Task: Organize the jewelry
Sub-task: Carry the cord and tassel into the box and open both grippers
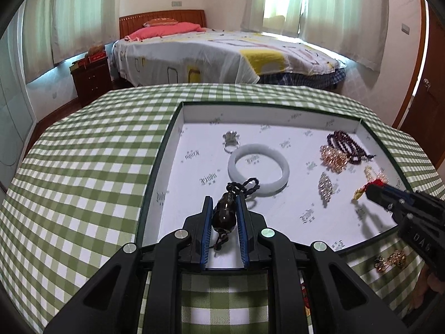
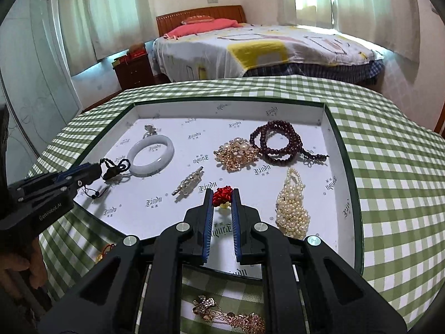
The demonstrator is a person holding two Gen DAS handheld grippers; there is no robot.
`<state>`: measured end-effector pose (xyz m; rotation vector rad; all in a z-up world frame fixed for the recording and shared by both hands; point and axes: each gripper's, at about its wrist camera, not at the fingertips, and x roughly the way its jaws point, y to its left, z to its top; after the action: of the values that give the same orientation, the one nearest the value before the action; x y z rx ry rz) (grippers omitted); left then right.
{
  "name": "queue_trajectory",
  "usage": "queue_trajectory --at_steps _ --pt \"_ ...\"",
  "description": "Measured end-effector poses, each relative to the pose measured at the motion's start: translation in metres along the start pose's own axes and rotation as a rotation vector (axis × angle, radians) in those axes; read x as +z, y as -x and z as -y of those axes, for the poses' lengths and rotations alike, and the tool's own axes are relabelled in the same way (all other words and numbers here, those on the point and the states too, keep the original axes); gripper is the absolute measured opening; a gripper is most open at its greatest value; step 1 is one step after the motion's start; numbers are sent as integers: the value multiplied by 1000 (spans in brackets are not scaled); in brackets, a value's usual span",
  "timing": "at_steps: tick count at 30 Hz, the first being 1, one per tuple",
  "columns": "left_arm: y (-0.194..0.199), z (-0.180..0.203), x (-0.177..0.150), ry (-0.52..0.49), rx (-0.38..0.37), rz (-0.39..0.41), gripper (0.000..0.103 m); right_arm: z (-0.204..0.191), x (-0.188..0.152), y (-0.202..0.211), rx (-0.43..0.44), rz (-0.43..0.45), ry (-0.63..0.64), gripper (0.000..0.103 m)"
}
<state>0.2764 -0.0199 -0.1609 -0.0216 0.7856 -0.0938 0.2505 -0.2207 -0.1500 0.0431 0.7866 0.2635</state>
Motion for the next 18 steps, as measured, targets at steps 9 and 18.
queue_trajectory --at_steps 9,18 --pt "-6 -2 -2 16 -5 -22 18 3 0 -9 -4 -47 -5 14" --pt "-6 -1 -2 12 -2 -24 20 4 0 -10 -5 -58 -10 15"
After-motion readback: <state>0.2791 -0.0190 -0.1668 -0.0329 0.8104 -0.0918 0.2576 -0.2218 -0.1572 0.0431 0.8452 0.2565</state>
